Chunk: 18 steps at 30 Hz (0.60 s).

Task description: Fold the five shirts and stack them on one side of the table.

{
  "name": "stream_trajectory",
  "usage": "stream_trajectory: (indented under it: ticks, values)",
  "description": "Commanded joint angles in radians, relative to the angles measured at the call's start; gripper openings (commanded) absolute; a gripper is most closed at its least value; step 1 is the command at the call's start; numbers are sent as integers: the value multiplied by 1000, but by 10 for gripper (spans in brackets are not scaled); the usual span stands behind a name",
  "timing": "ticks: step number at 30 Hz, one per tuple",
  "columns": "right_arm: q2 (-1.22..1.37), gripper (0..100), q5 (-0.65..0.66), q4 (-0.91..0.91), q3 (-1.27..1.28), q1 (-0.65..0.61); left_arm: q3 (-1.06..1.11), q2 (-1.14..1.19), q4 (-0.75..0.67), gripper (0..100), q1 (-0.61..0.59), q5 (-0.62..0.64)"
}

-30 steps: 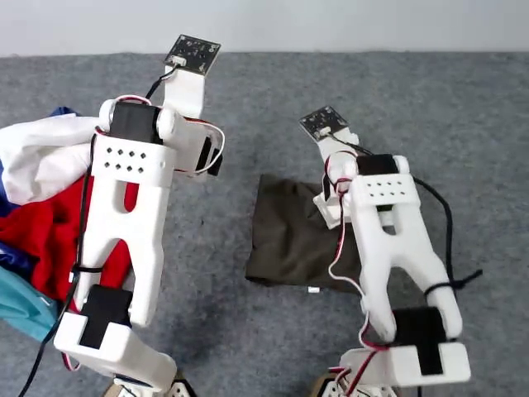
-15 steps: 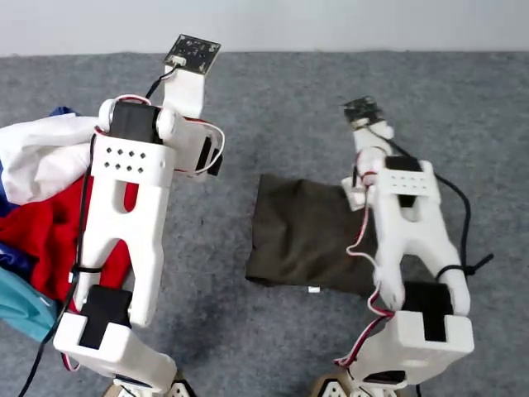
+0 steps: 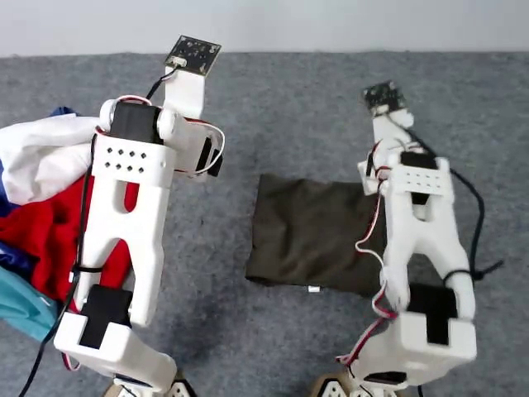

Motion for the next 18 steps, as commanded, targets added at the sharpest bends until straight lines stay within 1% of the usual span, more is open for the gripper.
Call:
stream_trajectory:
  ticks: [1,7,10,13,18]
  values:
    - [-153,175,-8,191,-115,8,-4,-40,14,170,-8,5]
    - [-254,180,-9,570,-158,4,-4,-40,14,170,-8,5]
    - [-217,240,-11,723,-137,4,-4,-40,14,170,-8,5]
    - [-147,258,-6,731,-101,10,-1,-40,14,170,-8,5]
    - [-1,258,-12,687,-100,4,107,-48,12,170,-8,3]
